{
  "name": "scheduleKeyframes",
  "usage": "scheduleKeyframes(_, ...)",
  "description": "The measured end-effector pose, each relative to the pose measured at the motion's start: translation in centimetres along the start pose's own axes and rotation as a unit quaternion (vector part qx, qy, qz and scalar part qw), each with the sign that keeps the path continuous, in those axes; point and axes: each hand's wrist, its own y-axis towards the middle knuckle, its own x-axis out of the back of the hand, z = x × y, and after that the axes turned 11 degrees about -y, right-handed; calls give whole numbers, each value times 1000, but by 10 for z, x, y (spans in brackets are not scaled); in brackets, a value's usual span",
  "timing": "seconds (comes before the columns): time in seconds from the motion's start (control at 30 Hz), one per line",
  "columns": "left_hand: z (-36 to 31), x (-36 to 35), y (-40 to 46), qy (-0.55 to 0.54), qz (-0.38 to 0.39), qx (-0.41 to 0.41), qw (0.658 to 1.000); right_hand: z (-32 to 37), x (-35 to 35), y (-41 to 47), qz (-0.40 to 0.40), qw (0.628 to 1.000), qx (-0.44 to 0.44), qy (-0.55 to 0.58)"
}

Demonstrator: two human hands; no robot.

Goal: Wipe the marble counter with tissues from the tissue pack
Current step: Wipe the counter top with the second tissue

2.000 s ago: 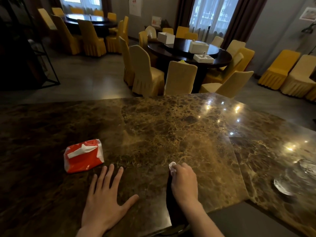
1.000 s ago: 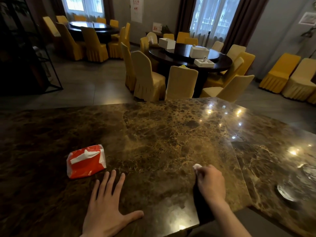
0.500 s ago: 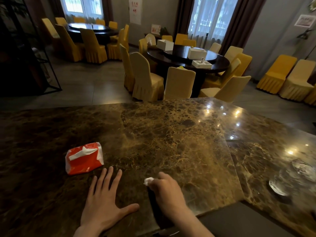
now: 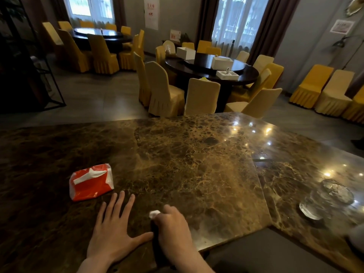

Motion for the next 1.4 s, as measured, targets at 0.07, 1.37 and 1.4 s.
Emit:
scheduleKeyframes(0.07,0,0,0,-2,-5,-4,1000,-24,5,1,-22,1000,1,-15)
scheduleKeyframes(1.37,-2,3,-2,-26,-17,-8,999,-96,20,60,-81,986,-138,-44)
scheduleKeyframes(1.4,-2,3,-2,-23,-16,-7,1000,-99,20,61,-101,978,-176,-47)
